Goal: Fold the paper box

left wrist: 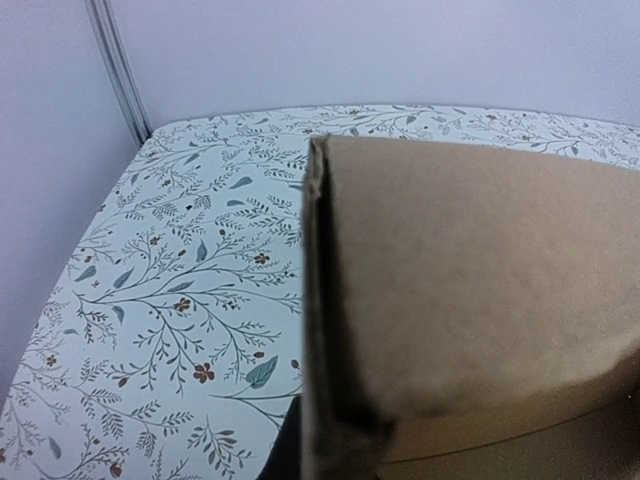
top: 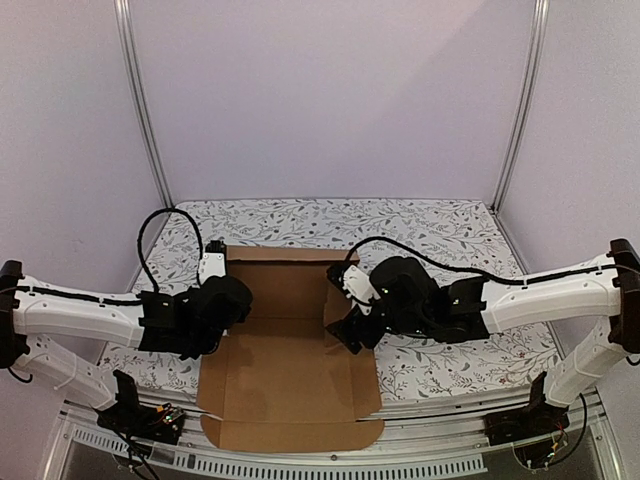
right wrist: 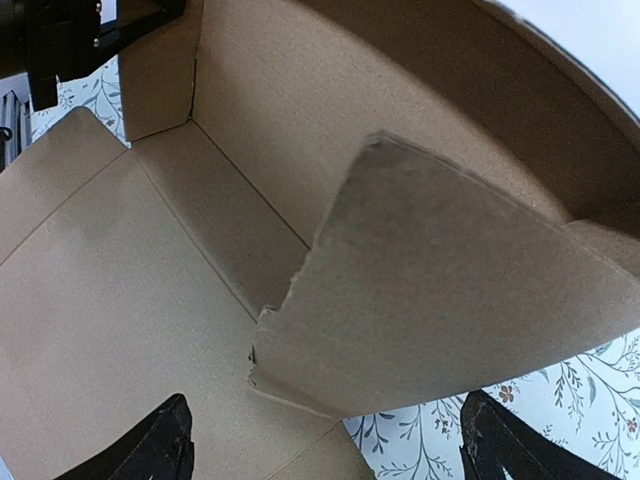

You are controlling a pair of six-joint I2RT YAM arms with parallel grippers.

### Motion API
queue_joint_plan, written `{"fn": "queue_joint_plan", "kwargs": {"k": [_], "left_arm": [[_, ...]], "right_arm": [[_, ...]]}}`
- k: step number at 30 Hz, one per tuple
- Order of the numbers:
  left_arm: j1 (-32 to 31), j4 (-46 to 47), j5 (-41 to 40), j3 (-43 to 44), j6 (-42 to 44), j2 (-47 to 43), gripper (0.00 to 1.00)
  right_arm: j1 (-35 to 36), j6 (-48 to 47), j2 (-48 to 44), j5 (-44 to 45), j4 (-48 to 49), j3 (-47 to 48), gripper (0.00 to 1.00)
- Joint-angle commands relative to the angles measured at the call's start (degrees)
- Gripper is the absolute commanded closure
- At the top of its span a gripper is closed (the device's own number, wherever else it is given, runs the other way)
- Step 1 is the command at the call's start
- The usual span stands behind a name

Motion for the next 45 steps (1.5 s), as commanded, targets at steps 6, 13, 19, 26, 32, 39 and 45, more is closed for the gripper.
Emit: {"fn": "queue_joint_plan", "kwargs": {"k": [6,13,19,26,32,39,45], "left_arm": [[-1.16,1.9,1.63,0.36,0.19,-1.38,1.0],[-1.24,2.07,1.83,0.27,0.53,-1.37,1.0],[-1.26,2.16,1.83,0.28,0.97,-1.39,1.0],[-1.24,2.34,1.75,0.44,1.46,-1.46,1.0],[-1.24,2.42,1.83,0.53,1.58,-1.64,1.0],[-1.24,2.95,2.0,0.43,1.53,-1.14,1.0],[-1.24,2.78,1.83,-0.06,1.34,-1.17,1.0]], "right_arm": [[-0.37,-0.84,-0.77,6.0,-1.8,0.65,0.16],[-0.38,3.07,0.67,11.65,-0.84,1.48,0.29],[-0.38,1.46,0.35,9.33,-0.18,1.45,0.36],[-0.35,0.52,-0.14,9.61,-0.19,1.72,0.67],[-0.33,3.82,1.31,12.43,-0.16,3.15,0.68],[0.09,9.47,3.57,16.36,-0.29,4.98,0.81],[1.27,12.47,5.01,21.78,-1.86,6.03,0.82]]}}
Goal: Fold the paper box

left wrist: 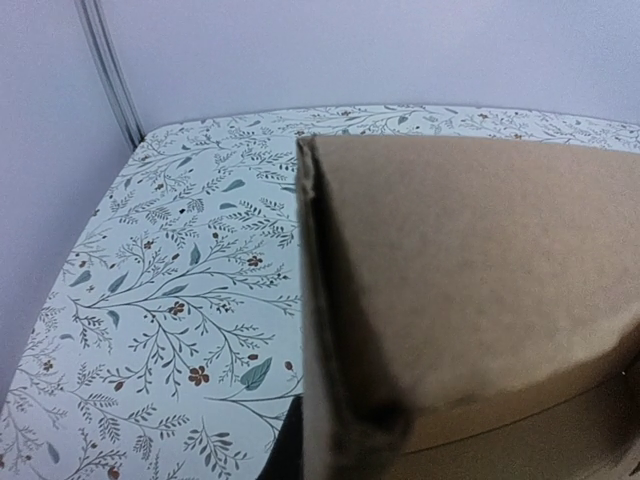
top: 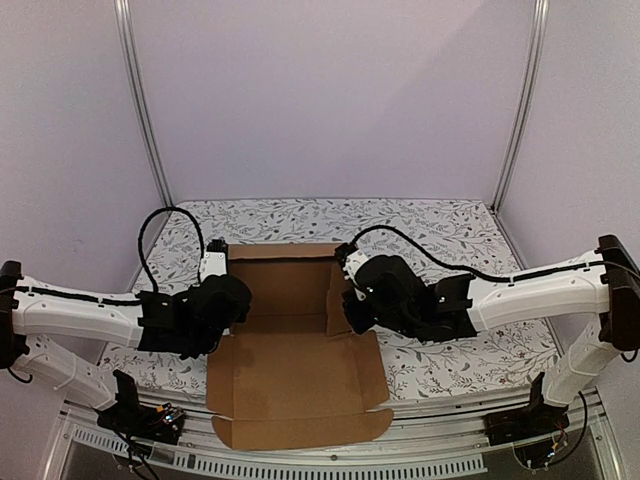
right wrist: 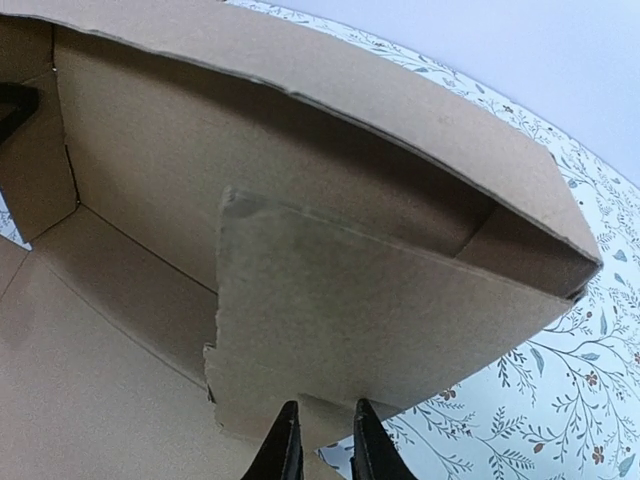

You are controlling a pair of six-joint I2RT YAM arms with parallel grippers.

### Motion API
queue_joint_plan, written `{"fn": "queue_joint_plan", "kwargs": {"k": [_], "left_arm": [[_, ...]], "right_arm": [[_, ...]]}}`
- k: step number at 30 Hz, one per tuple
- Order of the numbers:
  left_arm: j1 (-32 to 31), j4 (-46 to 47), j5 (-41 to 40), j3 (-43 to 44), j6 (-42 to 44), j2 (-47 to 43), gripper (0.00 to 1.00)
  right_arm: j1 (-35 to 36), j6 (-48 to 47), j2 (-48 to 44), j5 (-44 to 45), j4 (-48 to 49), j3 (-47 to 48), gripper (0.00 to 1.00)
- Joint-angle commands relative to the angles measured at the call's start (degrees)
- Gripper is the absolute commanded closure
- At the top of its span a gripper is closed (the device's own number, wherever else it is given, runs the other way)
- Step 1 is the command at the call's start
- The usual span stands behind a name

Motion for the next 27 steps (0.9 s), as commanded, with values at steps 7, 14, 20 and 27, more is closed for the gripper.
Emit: {"fn": "queue_joint_plan", "kwargs": {"k": [7,14,20,27], "left_arm": [[-1.2,1.82,0.42,-0.86,-0.34,-1.71,1.0],[-1.2,1.64,0.16,-0.82,-0.5,-2.11,1.0],[-1.2,1.9,0.43,-1.12,-0.45,-2.19,1.0],[-1.2,2.15,0.81,-1.07,-0.23,-2.37,1.0]], "right_arm": [[2.01,6.88,2.03,9.78,-5.89,3.31,0.91],[2.81,8.97,0.8,12.28,-11.05,3.84,0.72],[2.77,8.87,-0.87,11.63,-10.41,2.33,0.48],[1.08,5.98,-2.58,3.4,-3.26,-0.62,0.4]]}}
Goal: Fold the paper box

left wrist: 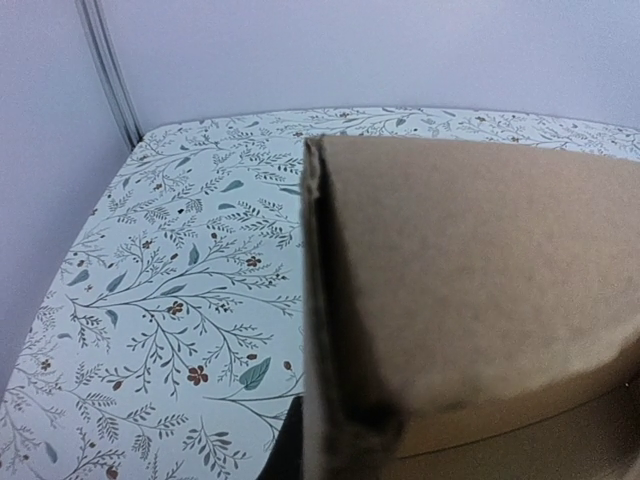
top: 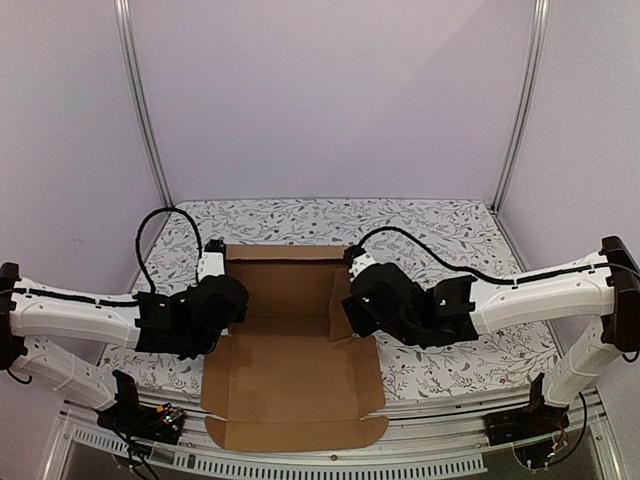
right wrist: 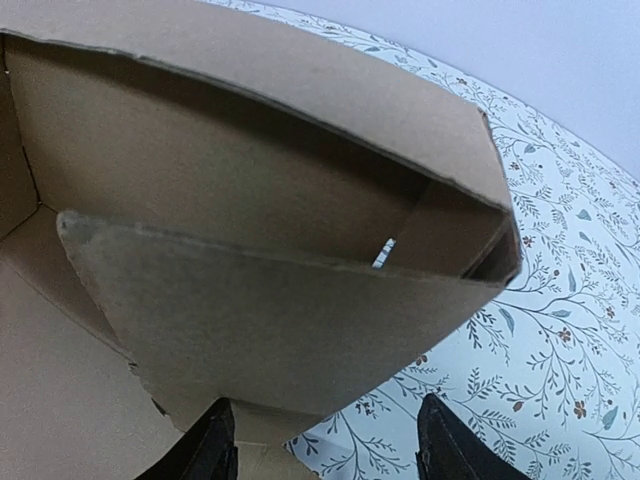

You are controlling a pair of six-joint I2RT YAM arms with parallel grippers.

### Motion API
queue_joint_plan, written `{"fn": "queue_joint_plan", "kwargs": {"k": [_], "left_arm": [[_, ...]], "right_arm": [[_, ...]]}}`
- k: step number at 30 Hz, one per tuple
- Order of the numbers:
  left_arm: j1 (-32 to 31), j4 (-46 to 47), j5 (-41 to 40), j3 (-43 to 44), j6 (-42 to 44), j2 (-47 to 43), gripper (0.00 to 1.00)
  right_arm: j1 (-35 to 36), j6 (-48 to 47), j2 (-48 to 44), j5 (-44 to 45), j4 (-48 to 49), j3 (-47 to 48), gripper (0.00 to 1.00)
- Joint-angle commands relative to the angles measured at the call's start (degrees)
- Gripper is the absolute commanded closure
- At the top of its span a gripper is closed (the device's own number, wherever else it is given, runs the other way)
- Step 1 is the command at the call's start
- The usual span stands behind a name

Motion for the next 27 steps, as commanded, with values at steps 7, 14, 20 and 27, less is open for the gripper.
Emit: {"fn": "queue_joint_plan", "kwargs": {"k": [7,14,20,27], "left_arm": [[-1.2,1.9,0.94,-0.53,-0.23,-1.3,1.0],[-1.22,1.99,1.25,-0.44,-0.34,-1.17,1.0],[-1.27,1.52,1.09,-0.49,-1.38,-1.48,1.0],[-1.37,1.43,1.68,-1.02,-3.75,-1.33,1.0]], "right_arm": [[-3.81,-2.74,-2.74,-12.23,10.36,-3.38,0.4],[-4.56,-2.06,0.22,-11.66,10.98,-1.22,0.41],[-4.48,0.82,2.66,-8.4,10.98,-0.26,0.44],[-4.54,4.16,5.58,-5.83,16.19,-0.84,0.52]]}}
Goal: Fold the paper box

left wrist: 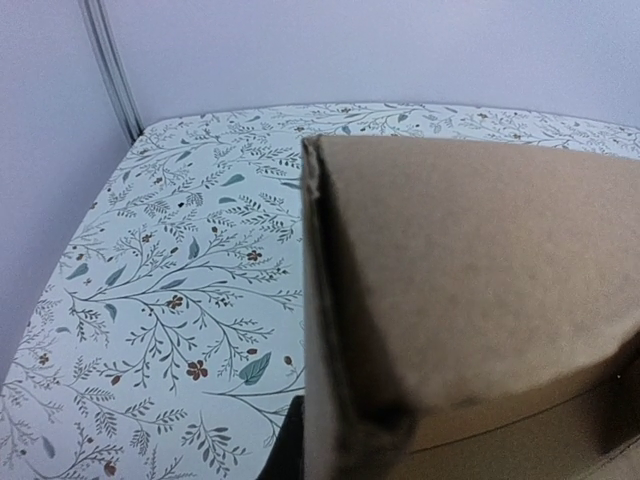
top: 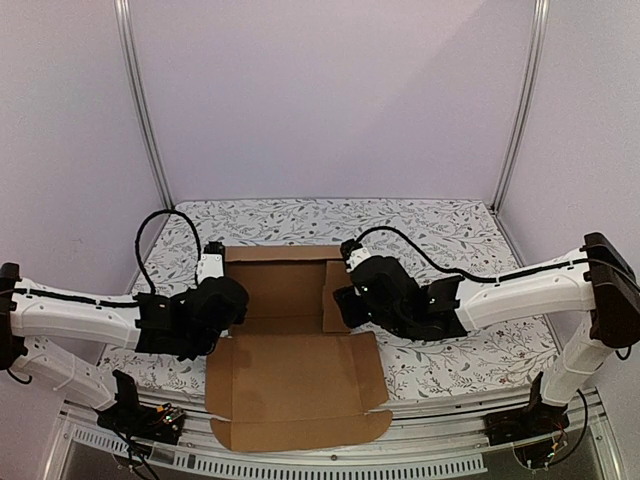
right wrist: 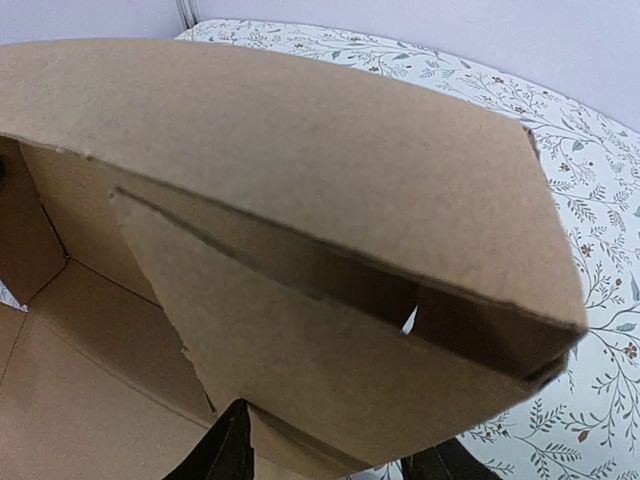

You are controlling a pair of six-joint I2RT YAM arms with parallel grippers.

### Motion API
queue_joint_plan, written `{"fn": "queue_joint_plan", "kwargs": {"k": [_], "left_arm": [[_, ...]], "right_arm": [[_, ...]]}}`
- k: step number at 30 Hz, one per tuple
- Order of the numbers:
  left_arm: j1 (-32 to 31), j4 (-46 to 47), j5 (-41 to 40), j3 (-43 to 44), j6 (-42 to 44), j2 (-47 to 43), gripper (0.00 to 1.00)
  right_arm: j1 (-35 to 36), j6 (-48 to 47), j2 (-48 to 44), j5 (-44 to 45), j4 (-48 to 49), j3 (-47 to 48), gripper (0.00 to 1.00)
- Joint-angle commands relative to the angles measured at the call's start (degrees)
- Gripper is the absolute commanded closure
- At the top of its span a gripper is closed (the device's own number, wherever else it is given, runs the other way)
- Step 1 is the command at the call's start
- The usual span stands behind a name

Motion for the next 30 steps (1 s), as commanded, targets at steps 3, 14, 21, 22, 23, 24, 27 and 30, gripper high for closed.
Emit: {"fn": "queue_joint_plan", "kwargs": {"k": [3,14,21,22,23,24,27,30], "left_arm": [[-1.58,2.14,1.95,-0.83,-3.49,-0.69,1.0],[-3.17,3.73,2.82,-1.35,-5.28,0.25,1.0],[-4.21,3.68,2.91,-2.0,-6.64,0.7,1.0],[-4.39,3.76,2.91,-2.06,-6.84,0.83,1.0],[-4.55,3.92,2.87,-2.1,-6.96,1.07,1.0],[-4.68,4.08,2.84,-2.18,-7.02,1.25,1.0],[-5.02,4.23,2.79,-2.26,-7.35,1.89,1.0],[-5.3,4.27,2.74,-2.37,-7.62,2.15,1.0]], "right_arm": [[-0.46,3.54,3.1,3.35,5.96,0.77,0.56],[-0.49,5.17,6.89,6.42,13.26,-0.81,0.93],[-0.45,4.93,8.14,6.83,17.17,-1.58,1.0],[-0.44,4.74,8.27,6.7,17.51,-1.58,0.96],[-0.48,4.6,8.43,6.69,17.98,-1.64,0.91],[-0.42,4.52,8.59,6.73,18.53,-1.75,0.86],[-0.43,4.12,9.29,6.54,20.1,-2.07,0.77],[-0.58,3.09,10.01,5.86,21.79,-2.47,0.73]]}}
